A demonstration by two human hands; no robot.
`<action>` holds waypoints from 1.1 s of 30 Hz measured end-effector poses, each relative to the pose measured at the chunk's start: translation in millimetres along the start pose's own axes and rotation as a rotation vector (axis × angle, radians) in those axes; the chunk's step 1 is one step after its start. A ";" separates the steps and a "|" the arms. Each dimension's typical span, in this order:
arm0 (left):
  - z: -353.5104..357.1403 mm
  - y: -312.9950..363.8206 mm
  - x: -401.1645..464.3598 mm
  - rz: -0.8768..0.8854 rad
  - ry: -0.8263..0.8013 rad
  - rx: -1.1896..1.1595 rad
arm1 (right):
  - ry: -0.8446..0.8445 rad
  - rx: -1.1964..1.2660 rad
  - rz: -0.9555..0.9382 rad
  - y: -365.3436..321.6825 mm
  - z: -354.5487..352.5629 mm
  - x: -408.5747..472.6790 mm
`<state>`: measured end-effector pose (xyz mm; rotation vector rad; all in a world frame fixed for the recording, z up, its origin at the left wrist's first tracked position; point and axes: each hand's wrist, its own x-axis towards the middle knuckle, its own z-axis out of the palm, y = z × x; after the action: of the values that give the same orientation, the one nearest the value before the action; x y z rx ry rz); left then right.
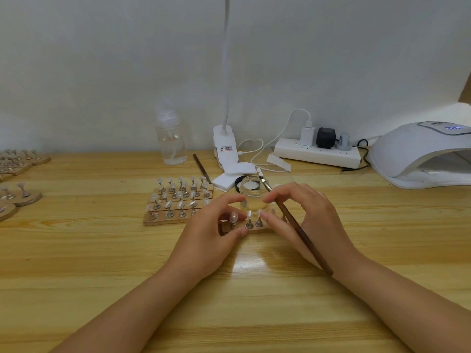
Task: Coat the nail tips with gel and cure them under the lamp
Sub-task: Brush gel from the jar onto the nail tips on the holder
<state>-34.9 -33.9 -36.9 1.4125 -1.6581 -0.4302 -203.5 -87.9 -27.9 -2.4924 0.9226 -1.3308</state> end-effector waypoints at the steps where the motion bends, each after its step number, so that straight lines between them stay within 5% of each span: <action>1: 0.0 -0.3 0.1 -0.003 0.000 0.002 | 0.010 -0.015 -0.010 1.3 -2.5 0.8; 10: -0.5 -1.2 -1.1 -0.018 -0.003 -0.003 | -0.123 -0.047 0.040 15.3 -10.2 1.8; 26: -1.2 3.8 -3.4 0.015 0.037 0.005 | 0.061 -0.021 -0.160 7.4 -5.7 -0.5; 33: -1.7 14.4 -5.4 0.235 0.114 0.043 | 0.180 0.042 -0.256 -6.3 -2.7 -2.6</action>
<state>-42.6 -24.3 -27.5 1.2303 -1.7230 -0.1781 -203.9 -81.0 -25.5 -2.5582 0.6132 -1.6567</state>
